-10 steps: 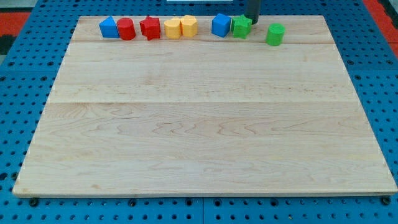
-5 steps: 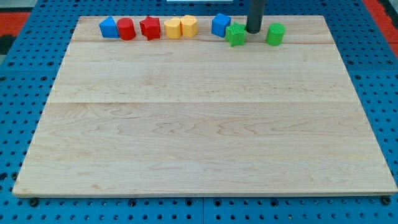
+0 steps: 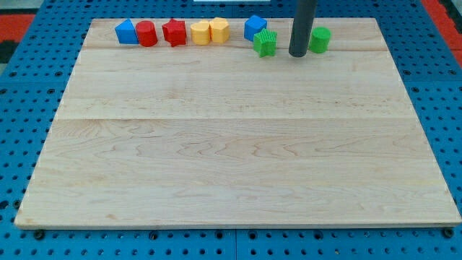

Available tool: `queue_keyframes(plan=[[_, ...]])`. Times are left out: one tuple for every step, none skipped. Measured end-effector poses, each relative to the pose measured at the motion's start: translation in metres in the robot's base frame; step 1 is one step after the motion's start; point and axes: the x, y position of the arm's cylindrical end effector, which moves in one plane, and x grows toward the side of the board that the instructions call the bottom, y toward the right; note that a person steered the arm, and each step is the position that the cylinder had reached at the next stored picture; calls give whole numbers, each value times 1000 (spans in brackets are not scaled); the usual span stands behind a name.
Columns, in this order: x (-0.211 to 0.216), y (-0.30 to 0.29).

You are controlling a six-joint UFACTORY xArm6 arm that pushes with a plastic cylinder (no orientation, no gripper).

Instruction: Move the green star to the bottom right side of the hexagon

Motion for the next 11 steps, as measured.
queue_keyframes(plan=[[-18,-15],[-25,-14],[-49,-24],[-48,-31],[-20,-49],[-2,-66],[0,-54],[11,-51],[41,-51],[48,-66],[47,-90]])
